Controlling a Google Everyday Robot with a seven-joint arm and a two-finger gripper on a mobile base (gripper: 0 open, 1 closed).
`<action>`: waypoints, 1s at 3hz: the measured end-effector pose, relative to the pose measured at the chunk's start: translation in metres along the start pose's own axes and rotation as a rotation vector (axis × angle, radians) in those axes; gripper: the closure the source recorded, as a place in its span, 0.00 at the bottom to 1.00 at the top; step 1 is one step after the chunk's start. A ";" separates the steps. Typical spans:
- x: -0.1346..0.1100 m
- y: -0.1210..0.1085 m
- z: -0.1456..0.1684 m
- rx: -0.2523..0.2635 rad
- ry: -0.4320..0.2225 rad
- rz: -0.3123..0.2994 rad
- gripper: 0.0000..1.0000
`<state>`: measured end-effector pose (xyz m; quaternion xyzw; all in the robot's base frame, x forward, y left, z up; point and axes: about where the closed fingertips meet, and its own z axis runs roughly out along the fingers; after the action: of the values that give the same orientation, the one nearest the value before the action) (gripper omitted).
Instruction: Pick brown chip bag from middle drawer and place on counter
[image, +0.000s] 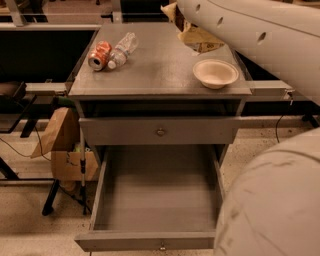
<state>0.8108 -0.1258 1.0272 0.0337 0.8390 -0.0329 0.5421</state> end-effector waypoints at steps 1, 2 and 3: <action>-0.037 0.013 0.003 -0.073 -0.115 0.071 1.00; -0.047 0.041 0.001 -0.170 -0.154 0.099 1.00; -0.021 0.076 0.009 -0.264 -0.099 0.103 1.00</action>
Offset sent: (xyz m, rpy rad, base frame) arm 0.0319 0.0681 0.0503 0.2170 -0.2097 0.2023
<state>0.8344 -0.0510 1.0412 0.0036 0.8055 0.1041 0.5834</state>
